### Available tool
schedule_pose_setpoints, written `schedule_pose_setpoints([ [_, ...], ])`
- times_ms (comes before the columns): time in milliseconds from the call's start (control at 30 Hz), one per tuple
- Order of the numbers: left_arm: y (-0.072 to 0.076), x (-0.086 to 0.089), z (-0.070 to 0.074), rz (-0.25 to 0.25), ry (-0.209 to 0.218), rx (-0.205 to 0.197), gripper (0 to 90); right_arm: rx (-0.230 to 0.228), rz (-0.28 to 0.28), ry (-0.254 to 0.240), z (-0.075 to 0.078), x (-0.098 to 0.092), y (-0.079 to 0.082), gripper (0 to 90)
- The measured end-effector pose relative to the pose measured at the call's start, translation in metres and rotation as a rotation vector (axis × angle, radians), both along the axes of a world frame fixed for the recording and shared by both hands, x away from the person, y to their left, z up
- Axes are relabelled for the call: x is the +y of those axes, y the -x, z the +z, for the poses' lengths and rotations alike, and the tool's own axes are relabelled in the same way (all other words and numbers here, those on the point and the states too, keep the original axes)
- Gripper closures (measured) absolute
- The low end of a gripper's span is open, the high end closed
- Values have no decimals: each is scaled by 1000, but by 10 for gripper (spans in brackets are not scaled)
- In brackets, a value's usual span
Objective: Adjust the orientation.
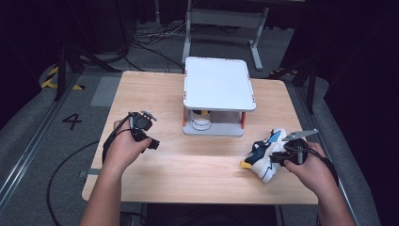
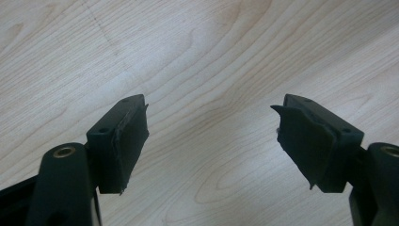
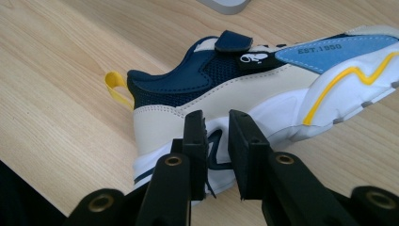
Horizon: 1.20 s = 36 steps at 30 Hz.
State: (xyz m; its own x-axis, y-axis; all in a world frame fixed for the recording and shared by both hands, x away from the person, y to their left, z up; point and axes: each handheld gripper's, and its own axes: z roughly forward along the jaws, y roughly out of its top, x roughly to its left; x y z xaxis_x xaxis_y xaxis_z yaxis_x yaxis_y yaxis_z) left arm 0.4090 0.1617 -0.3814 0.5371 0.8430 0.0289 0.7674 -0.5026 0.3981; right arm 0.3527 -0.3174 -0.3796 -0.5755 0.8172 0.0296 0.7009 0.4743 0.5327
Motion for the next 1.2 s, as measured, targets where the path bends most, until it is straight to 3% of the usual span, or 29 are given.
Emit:
schedule_pose_setpoints([
  [200,-2,-1,0,-1,3,1,252,38,-33,37,6,-11,7,808],
  [300,-3,-2,0,-8,5,2,252,112,-81,102,8,-25,14,841],
  [400,-4,-3,0,-9,4,4,251,142,-102,129,6,-32,15,846],
  [433,-4,-4,0,-13,5,4,251,183,-123,147,4,-39,16,847],
  [533,-6,-6,0,-19,6,6,250,252,-140,237,-5,-47,13,845],
  [567,-6,-6,0,-20,4,3,250,255,-142,253,-9,-49,10,845],
  [667,-6,-7,-1,-20,8,5,250,262,-151,224,-23,-52,0,808],
  [733,-6,-7,-1,-21,8,6,250,246,-143,219,-28,-52,-3,769],
  [767,-7,-6,-1,-21,3,5,249,231,-139,191,-37,-52,-9,724],
  [933,-6,-5,0,-17,10,5,249,245,-123,194,-52,-51,-15,704],
  [1200,-6,-4,0,-14,12,2,249,190,-155,113,-23,-61,-1,622],
])
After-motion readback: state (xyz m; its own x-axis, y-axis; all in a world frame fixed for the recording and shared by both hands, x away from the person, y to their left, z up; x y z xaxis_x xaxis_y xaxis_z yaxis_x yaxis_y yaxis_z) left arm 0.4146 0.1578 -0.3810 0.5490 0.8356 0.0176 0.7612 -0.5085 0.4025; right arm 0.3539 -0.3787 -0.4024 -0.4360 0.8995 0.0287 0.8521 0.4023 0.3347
